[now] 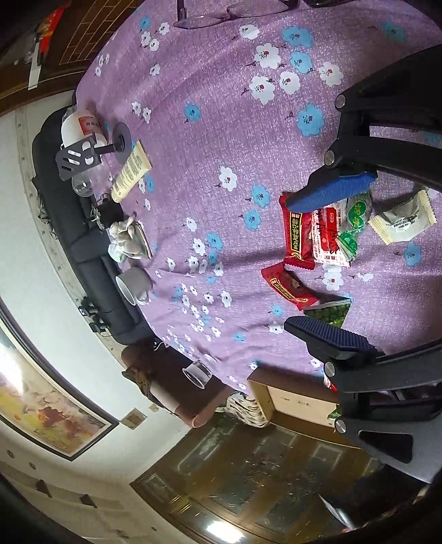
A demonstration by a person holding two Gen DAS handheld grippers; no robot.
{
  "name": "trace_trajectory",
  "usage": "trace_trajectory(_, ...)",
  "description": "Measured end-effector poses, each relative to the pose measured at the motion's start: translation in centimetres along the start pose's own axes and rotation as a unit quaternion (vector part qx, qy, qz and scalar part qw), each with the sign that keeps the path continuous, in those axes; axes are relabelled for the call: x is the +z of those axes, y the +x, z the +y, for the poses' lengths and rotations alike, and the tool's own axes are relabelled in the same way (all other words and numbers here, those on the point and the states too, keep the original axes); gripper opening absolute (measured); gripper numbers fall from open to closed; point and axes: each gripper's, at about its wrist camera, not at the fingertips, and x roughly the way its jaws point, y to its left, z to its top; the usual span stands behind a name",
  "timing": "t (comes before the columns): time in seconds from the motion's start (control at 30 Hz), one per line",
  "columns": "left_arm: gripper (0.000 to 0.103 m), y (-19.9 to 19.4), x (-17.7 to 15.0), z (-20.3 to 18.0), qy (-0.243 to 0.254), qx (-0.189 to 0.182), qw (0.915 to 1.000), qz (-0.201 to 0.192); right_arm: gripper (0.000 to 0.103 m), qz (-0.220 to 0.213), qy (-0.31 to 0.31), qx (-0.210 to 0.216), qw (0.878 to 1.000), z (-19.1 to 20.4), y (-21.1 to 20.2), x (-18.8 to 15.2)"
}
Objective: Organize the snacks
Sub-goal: 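Move both tools back to the snacks on the table, then grasp the green bean snack bag with the left gripper while the right moves toward a red-white sachet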
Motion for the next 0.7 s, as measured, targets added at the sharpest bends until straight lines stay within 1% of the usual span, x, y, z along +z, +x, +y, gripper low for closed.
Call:
trace_trajectory(0.07, 0.07, 1.6, 0.5, -0.6, 0.008, 0.011, 0.9998, 0.017, 0.066, 0.002, 0.005, 0.003, 1.0, -0.2, 0.0, 0.0)
trace_trajectory(0.17, 0.07, 3.6, 1.0, -1.0, 0.02, 0.054, 0.9979, 0.03, 0.066, 0.005, 0.012, 0.005, 1.0, -0.5, 0.0, 0.1)
trace_trajectory(0.27, 0.07, 4.8, 1.3, -1.0, 0.019, 0.056, 0.9978, 0.03, 0.066, 0.011, 0.008, 0.002, 1.0, -0.3, 0.2, 0.1)
trace_trajectory(0.3, 0.07, 5.2, 1.4, -1.0, 0.018, 0.054, 0.9979, 0.03, 0.066, 0.011, 0.006, 0.0, 1.0, -0.2, 0.3, 0.0)
trace_trajectory(0.33, 0.06, 5.5, 1.4, -0.9, 0.015, 0.048, 0.9982, 0.032, 0.066, 0.013, 0.003, -0.002, 1.0, -0.1, 0.4, 0.0)
trace_trajectory(0.37, 0.053, 5.8, 1.3, -0.7, 0.009, 0.04, 0.9985, 0.036, 0.066, 0.015, 0.002, -0.004, 1.0, -0.1, 0.5, 0.0)
trace_trajectory(0.47, 0.048, 5.5, 1.1, -0.2, 0.001, 0.03, 0.9992, 0.029, 0.066, 0.021, 0.002, -0.007, 1.0, -0.2, 0.9, -0.2)
trace_trajectory(0.53, 0.047, 5.1, 0.9, 0.2, -0.008, 0.019, 0.9994, 0.027, 0.066, 0.022, 0.0, -0.011, 1.0, -0.2, 1.1, -0.2)
trace_trajectory(0.7, 0.047, 2.9, -0.4, 0.9, -0.019, -0.009, 0.9996, 0.021, 0.066, 0.028, -0.008, -0.03, 0.999, -0.4, 1.8, -0.3)
